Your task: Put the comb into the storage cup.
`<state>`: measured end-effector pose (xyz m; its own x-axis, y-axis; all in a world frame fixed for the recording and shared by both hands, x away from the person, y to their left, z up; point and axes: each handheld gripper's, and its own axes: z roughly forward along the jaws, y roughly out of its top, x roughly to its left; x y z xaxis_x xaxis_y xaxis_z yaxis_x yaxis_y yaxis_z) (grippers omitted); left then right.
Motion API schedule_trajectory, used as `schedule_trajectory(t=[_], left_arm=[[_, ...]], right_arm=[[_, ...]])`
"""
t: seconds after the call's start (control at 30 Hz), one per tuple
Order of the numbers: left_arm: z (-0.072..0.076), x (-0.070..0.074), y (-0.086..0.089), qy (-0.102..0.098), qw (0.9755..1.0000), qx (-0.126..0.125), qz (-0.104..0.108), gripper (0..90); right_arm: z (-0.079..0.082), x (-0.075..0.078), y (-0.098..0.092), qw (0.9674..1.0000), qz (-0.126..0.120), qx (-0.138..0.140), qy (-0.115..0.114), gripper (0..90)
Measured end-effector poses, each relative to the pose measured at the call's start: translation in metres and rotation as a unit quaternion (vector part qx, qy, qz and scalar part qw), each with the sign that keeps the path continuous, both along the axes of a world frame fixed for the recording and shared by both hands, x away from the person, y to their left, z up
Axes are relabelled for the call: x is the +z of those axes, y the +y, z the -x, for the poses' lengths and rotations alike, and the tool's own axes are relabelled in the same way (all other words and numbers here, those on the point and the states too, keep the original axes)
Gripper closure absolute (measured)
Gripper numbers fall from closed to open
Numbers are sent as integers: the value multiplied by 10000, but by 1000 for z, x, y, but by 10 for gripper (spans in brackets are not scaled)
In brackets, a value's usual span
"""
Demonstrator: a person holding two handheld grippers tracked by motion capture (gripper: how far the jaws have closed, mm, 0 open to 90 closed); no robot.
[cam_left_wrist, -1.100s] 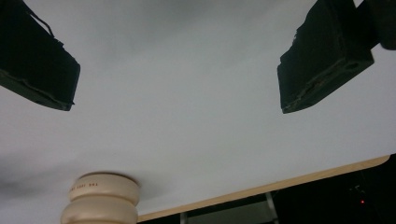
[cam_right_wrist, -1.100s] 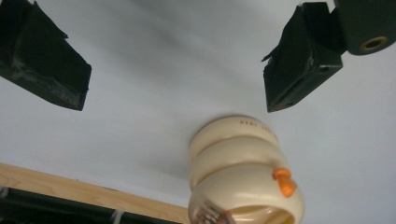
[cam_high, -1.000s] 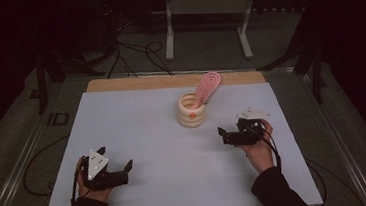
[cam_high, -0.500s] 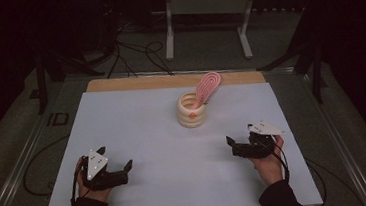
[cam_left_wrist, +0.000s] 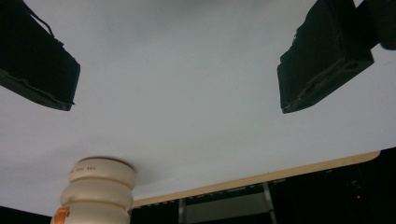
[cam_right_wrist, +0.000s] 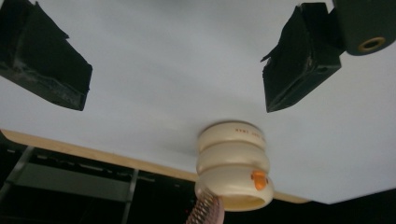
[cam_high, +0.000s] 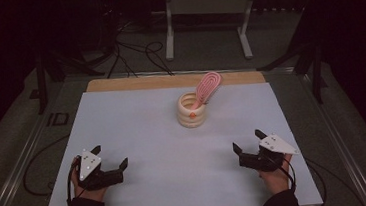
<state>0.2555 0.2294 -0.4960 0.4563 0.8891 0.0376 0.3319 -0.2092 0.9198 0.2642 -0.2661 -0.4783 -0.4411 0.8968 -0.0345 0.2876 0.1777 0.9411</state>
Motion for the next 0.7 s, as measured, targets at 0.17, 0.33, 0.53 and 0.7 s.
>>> schedule_trajectory(t=[0.17,0.33,0.53,0.7], left_arm=[[1,1,1,-33,10000,0,38,3],[2,2,1,-67,10000,-18,45,3],[2,2,1,-96,9999,-35,88,3],[3,2,0,-107,9999,-40,74,3]], right_arm=[[6,0,-1,9999,58,-56,-87,78],[9,-1,-2,9999,62,-61,-106,78],[11,-1,-6,9999,-2,-109,-116,79],[12,-1,-11,9997,-92,-190,-124,78]])
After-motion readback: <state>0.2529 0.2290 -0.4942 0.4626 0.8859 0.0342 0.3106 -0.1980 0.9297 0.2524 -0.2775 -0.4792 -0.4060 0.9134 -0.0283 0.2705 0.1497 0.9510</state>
